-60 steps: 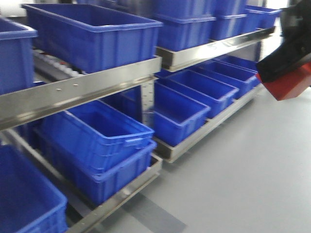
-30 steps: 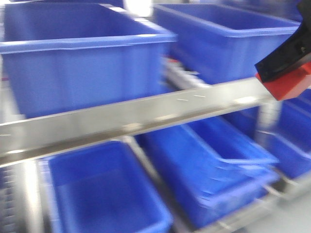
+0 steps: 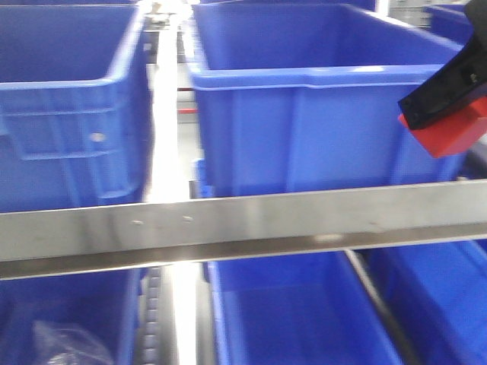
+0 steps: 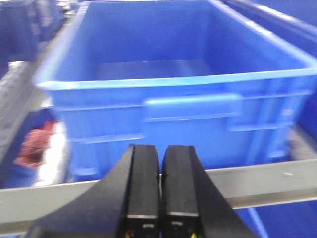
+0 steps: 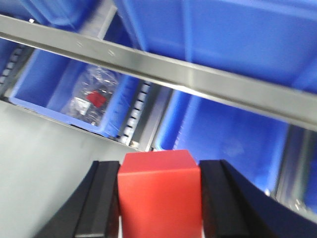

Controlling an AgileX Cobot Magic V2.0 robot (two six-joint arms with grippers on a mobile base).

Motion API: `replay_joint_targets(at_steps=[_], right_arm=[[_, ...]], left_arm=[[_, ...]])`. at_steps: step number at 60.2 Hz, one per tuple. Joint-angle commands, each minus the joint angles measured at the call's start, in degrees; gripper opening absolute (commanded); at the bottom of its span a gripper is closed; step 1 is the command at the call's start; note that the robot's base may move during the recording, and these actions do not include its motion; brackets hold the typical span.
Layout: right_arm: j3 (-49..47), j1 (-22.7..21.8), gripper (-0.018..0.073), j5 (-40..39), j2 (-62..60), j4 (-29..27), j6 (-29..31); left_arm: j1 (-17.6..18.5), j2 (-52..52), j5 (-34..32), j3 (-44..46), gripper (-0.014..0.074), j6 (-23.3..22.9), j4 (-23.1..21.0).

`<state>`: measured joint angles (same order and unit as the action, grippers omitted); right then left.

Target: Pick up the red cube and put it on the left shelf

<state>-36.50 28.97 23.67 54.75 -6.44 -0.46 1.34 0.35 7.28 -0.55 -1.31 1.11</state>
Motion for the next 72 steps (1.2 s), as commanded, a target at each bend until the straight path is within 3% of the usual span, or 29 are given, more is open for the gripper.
replay_joint_targets(at_steps=[1,72], right_arm=[[-1.59,0.08,0.0055,-3.86,-0.89,-0.12,0.46],[-1.59,0.08,0.0055,-3.86,-0.89,-0.12,0.46]], left_arm=[[0.05,0.82,-5.05,-1.32,0.0101,-0.12,-0.53],[0.05,0.82,-5.05,-1.32,0.0101,-0.12,-0.53]])
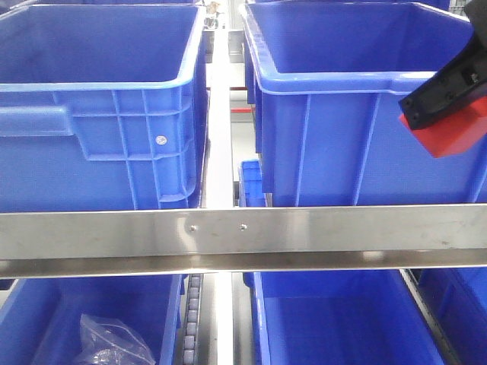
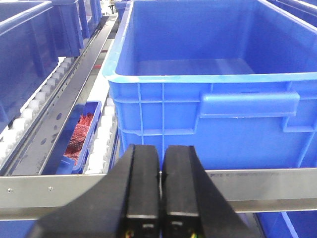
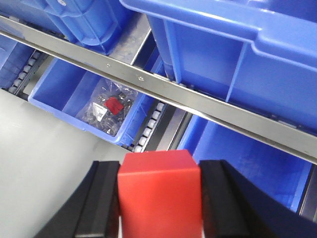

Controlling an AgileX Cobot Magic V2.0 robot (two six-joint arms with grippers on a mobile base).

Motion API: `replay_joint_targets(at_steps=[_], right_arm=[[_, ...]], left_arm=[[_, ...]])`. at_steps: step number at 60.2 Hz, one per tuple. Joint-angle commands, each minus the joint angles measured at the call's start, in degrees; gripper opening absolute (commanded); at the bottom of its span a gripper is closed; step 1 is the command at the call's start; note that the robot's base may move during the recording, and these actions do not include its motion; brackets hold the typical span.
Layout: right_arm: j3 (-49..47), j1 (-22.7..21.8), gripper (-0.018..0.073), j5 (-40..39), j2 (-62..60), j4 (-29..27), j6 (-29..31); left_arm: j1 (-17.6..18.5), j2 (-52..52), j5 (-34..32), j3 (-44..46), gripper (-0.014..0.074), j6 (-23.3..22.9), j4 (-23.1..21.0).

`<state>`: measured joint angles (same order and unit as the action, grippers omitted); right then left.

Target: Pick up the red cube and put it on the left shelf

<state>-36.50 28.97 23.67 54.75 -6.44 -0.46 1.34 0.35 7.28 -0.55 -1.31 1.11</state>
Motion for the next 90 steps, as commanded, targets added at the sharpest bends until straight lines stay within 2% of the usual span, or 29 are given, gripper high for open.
replay_joint_targets(at_steps=[1,27,39,45,57,68,72,74,83,86,90], right_arm=[[-1.59,0.08,0.0055,-3.86,-0.89,-0.12,0.46],[-1.59,0.08,0.0055,-4.2,-0.89,-0.12,0.46],[-3.24,-0.98,0.0055,-11.48,-0.22,-0.12,0.46],[-7.67,-3.89,0.0055,-12.03,2.24,-0.12,0.46],[-19.7,-14.21,0.0055,-11.54,11.95,-0.12,0.46],[-31.43,-18.99,0.0063,-8.86,22.6,-0.12,0.46],[-35.67,-19.53,0.0109,-7.05,26.21,-0.12,0.46],[-37.94,-19.53,0.0165,-6.19,28.12,0.02,0.46],[-46.75,-19.53,0.0559,-3.3,34.98,0.09,0.46],[-48.69,-19.53,0.0623,-2.77,36.6,0.09,0.46],[-50.79,-19.53,0.0615,-1.53,38.27,0.09,0.46]], left_arm=[[0.05,0.82,-5.05,-1.32,0.0101,-0.12,-0.53],[0.05,0.82,-5.05,-1.32,0.0101,-0.12,-0.53],[0.05,0.82,-5.05,-1.32,0.0101,-0.12,-0.53],[0.05,0.82,-5.05,-1.32,0.0101,-0.12,-0.53],[0.05,0.82,-5.05,-1.32,0.0101,-0.12,-0.53],[0.05,0.82,-5.05,-1.32,0.0101,-0.12,-0.53],[0.05,0.82,-5.05,-1.32,0.0101,-0.12,-0.53],[0.05,0.82,-5.05,-1.32,0.0101,-0.12,-0.53],[0.05,0.82,-5.05,-1.32,0.0101,-0.12,-0.53],[0.05,0.82,-5.05,-1.32,0.0101,-0.12,-0.53],[0.05,0.82,-5.05,-1.32,0.0101,-0.12,-0.53]])
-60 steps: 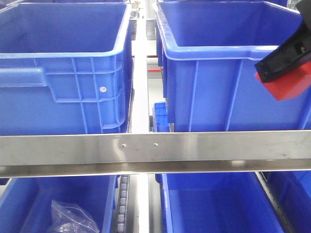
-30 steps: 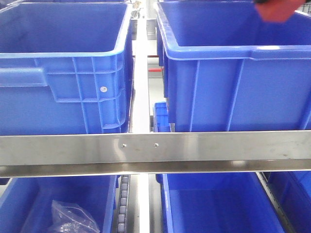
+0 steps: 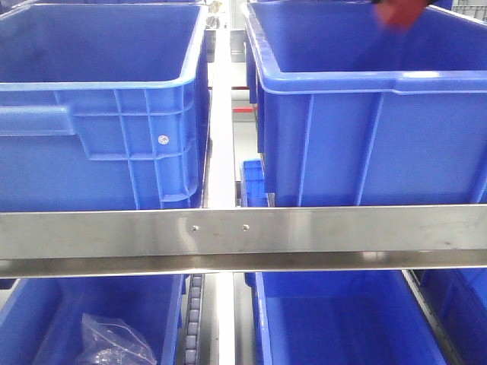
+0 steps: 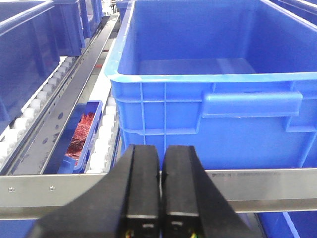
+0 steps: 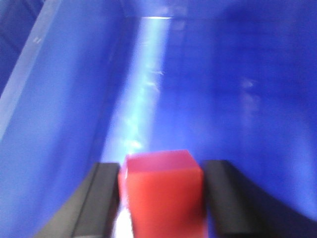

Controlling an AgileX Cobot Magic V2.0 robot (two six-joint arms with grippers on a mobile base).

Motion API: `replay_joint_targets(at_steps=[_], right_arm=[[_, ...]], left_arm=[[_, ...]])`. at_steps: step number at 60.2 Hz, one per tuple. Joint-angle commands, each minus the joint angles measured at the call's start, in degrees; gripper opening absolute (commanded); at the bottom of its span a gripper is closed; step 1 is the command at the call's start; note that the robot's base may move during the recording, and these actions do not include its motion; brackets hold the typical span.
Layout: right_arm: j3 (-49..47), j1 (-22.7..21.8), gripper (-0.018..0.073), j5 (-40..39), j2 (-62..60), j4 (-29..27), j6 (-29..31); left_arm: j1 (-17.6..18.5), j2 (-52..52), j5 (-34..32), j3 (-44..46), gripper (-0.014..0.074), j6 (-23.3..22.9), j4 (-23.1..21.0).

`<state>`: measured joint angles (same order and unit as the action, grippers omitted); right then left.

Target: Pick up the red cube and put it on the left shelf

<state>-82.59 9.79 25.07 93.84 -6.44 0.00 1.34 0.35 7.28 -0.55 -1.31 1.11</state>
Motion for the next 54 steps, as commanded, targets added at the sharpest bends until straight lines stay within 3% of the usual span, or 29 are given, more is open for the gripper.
replay_joint_targets(at_steps=[1,15,20,28,32,54], right_arm=[[-5.03,-0.35,0.0611,-2.66,-0.55,0.09,0.0],[-5.66,-0.35,0.0494,-1.6,-0.28,0.09,0.0],[-5.04,-0.35,0.036,-1.36,-1.16,0.09,0.0],[-1.68,-0.35,0.0038,-1.67,-5.28,0.09,0.0],[1.72,-0.35,0.0071,-3.29,-8.25,0.04,0.0],[29.03,-0.35,0.0048,-19.1,-31.94,0.04,0.0]], left_arm=[[0.05,0.82,-5.05,-1.32,0.0101,-0.12,-0.53],[0.05,0.82,-5.05,-1.32,0.0101,-0.12,-0.53],[0.05,0.82,-5.05,-1.32,0.0101,-0.12,-0.53],[0.05,0.82,-5.05,-1.32,0.0101,-0.12,-0.53],[0.05,0.82,-5.05,-1.32,0.0101,-0.12,-0.53],[0.05,0.82,-5.05,-1.32,0.0101,-0.12,-0.53]])
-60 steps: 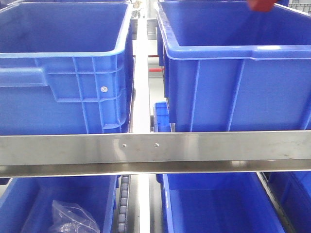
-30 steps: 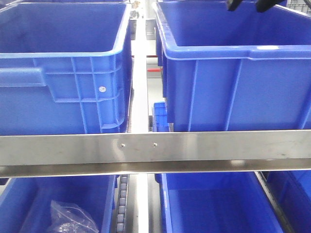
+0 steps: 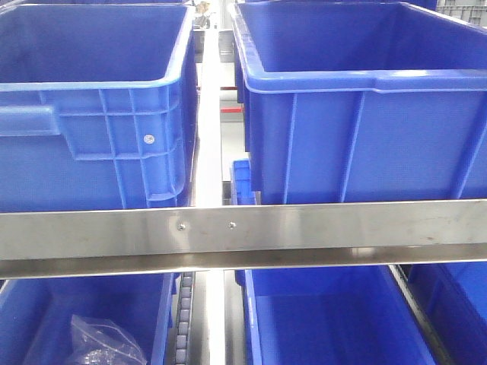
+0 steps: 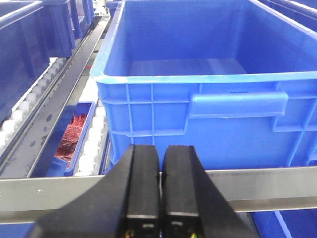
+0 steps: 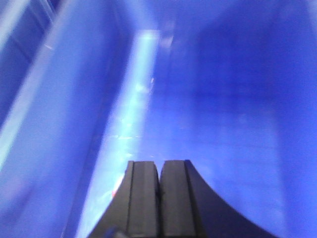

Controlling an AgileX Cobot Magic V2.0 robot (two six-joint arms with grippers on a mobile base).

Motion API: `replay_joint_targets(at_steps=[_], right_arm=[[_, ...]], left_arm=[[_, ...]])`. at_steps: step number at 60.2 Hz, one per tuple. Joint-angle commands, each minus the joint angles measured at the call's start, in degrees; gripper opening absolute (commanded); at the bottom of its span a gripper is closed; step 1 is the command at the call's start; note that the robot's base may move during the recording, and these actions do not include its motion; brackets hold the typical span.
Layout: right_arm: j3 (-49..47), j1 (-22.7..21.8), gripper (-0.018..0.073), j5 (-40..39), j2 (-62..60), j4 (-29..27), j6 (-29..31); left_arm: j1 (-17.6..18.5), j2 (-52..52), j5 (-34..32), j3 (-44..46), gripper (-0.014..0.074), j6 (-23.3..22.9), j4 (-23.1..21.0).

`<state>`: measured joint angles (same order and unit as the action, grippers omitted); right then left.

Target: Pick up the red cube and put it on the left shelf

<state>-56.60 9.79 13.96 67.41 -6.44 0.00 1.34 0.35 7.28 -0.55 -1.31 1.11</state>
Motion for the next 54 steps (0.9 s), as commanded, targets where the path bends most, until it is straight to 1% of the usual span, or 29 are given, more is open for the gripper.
replay_joint_targets(at_steps=[1,10,41,47,54], right_arm=[[3.86,-0.35,0.0048,-8.26,-6.22,0.04,0.0],[9.0,-0.35,0.0048,-10.99,-11.87,0.04,0.0],[9.1,-0.35,0.0048,-11.29,-12.86,0.09,0.0],[9.22,-0.35,0.0048,-10.65,-13.02,1.24,0.0],[11.51,-1.27,0.0048,-10.53,-17.27,3.14,0.0]], left_arm=[[0.05,0.82,-5.05,-1.32,0.0101,-0.12,-0.53],[0.05,0.82,-5.05,-1.32,0.0101,-0.12,-0.53],[0.05,0.82,-5.05,-1.32,0.0101,-0.12,-0.53],[0.05,0.82,-5.05,-1.32,0.0101,-0.12,-0.53],[0.05,0.82,-5.05,-1.32,0.0101,-0.12,-0.53]])
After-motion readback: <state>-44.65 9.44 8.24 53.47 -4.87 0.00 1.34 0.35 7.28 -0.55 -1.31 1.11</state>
